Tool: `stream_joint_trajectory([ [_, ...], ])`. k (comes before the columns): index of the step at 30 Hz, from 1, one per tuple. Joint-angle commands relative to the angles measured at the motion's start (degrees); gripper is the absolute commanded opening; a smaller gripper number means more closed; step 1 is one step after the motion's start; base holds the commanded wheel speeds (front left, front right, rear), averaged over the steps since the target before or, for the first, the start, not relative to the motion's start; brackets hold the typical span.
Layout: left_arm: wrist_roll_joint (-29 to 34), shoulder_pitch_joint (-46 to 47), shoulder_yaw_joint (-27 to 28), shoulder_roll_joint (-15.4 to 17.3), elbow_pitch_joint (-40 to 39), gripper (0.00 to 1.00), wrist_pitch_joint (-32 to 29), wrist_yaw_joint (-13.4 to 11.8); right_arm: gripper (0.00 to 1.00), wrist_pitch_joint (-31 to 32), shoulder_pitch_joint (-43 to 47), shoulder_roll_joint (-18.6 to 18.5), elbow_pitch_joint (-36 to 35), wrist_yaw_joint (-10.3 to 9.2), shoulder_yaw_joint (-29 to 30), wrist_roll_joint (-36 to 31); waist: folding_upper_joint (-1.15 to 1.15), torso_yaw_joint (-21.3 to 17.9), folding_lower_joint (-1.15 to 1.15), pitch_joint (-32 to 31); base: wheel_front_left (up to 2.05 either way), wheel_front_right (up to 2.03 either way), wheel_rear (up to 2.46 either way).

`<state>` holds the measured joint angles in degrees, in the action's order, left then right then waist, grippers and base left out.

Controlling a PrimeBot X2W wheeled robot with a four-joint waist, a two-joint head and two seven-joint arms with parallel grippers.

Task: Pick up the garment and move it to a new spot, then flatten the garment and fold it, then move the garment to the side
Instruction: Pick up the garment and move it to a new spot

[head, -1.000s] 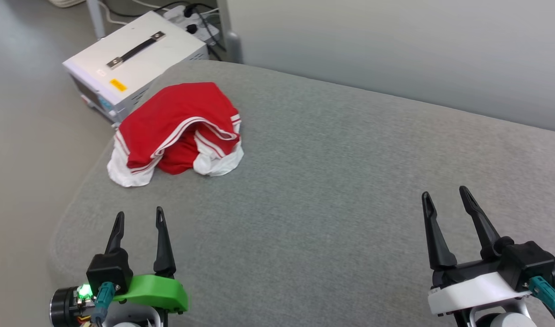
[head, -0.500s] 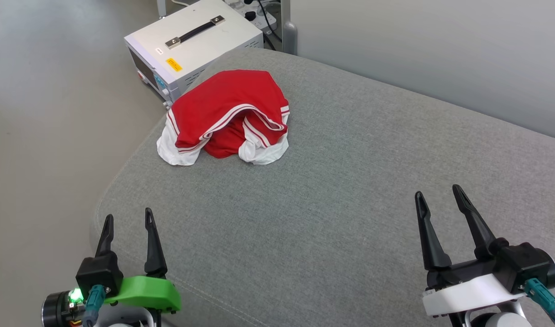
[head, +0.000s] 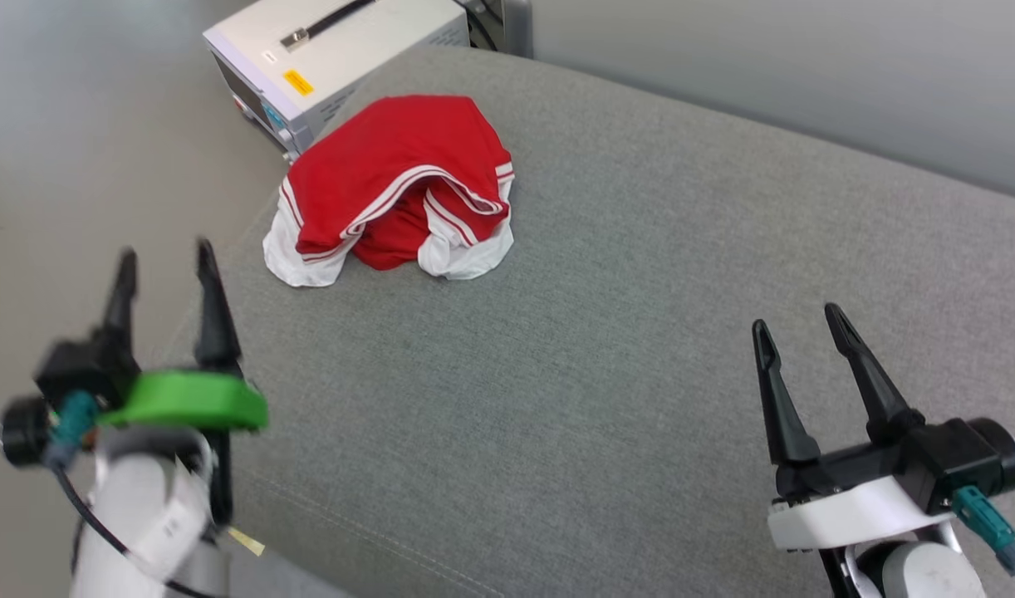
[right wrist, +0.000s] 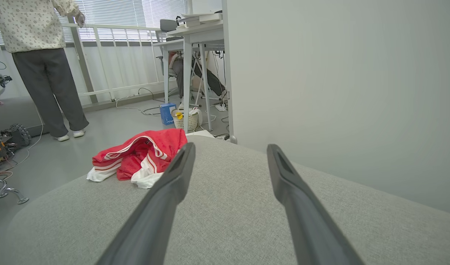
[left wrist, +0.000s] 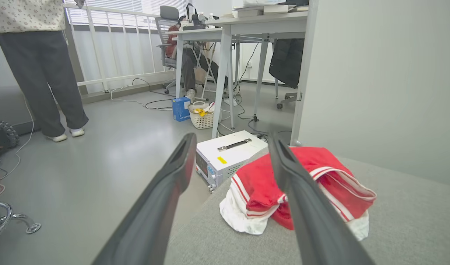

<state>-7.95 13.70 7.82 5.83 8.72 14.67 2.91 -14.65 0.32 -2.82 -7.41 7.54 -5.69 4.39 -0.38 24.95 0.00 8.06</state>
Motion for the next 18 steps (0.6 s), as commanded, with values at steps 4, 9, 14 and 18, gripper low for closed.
stream_joint_trajectory([
  [4, -1.09, 10.83, 1.58, 3.66, 2.22, 1.00, 0.33, 2.60, 1.00, -0.35, -3.53, -1.93, -1.34, -0.05, -0.25, -1.11, 0.38, -3.27, 0.00, 6.63, 0.00, 0.00, 0.00],
  [9, -3.74, 21.60, 1.45, 7.59, 6.82, 1.00, 0.33, 4.03, 1.00, -0.35, -6.01, -3.48, -3.34, -0.05, 0.56, -1.38, 0.38, -5.41, 0.00, 11.51, 0.00, 0.00, 0.00],
  [14, -8.72, 32.55, -4.00, 12.11, 15.06, 1.00, -2.81, 4.53, 1.00, -0.35, -8.42, -4.60, -4.81, -0.05, 0.79, -1.26, 0.38, -7.50, 0.00, 15.42, 0.00, 0.00, 0.00],
  [18, -15.28, 38.24, -12.60, 17.28, 18.71, 1.00, -10.40, 4.56, 1.00, -0.35, -9.84, -4.90, -5.51, -0.05, 0.60, -1.18, 0.38, -9.28, 0.00, 17.37, 0.00, 0.00, 0.00],
])
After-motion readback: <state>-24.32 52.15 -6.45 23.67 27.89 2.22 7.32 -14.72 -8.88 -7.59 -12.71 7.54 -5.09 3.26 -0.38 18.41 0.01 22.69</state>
